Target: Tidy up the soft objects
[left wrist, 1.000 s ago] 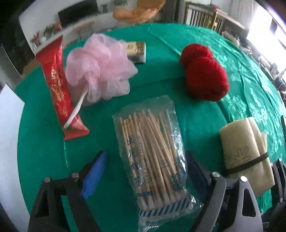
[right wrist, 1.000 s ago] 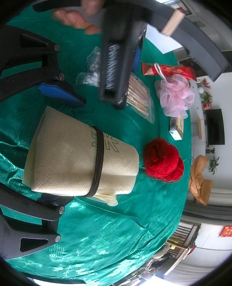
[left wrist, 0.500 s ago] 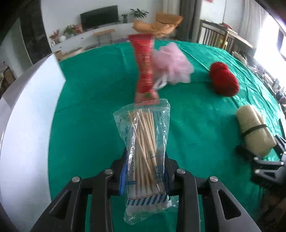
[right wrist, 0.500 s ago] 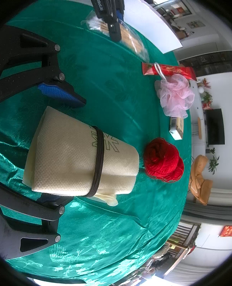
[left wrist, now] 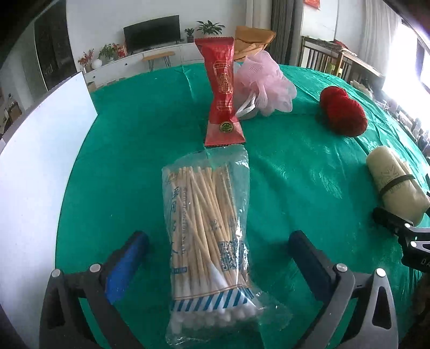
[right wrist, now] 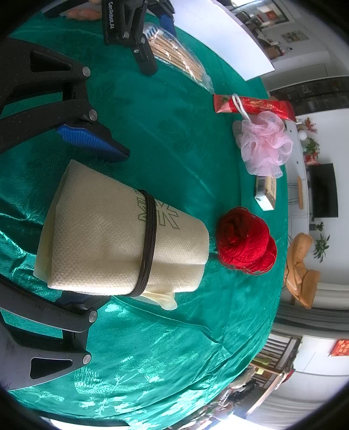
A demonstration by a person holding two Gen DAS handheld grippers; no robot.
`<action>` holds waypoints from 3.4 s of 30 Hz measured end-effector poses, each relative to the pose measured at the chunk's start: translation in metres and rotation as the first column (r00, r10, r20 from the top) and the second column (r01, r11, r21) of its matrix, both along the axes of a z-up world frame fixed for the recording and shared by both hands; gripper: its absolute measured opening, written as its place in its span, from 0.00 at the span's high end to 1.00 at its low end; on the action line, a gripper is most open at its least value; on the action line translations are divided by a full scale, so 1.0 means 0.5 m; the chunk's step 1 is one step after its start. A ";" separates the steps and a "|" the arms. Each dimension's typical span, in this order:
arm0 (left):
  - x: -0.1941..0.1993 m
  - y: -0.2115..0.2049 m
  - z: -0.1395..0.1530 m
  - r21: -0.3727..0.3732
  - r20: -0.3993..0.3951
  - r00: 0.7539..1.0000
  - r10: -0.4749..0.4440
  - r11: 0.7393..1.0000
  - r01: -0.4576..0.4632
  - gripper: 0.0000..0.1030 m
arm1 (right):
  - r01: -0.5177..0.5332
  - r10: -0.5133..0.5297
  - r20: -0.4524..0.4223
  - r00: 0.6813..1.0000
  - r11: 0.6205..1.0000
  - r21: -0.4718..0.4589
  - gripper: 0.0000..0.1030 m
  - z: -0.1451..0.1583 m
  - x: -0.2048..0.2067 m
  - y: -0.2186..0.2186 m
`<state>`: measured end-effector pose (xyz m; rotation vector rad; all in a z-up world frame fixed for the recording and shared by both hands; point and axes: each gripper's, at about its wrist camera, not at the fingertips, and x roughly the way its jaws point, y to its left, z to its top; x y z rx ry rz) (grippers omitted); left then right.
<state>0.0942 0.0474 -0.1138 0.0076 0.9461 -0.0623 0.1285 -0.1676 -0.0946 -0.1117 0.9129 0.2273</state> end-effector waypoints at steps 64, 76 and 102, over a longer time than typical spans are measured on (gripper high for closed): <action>-0.119 0.048 0.199 -0.323 0.023 1.000 -0.007 0.946 0.014 0.71 | 0.058 -0.032 -0.230 0.973 0.993 0.107 0.65 0.161 -0.008 -0.027; -0.257 0.364 0.420 -0.228 0.207 0.957 0.201 0.962 -0.153 0.71 | -0.307 0.342 -0.015 0.940 0.863 0.401 0.64 0.445 -0.097 0.267; -0.272 0.194 0.331 -0.299 0.064 0.998 0.026 0.954 -0.005 0.03 | 0.090 -0.090 -0.010 0.996 0.996 -0.011 0.27 0.109 -0.081 0.123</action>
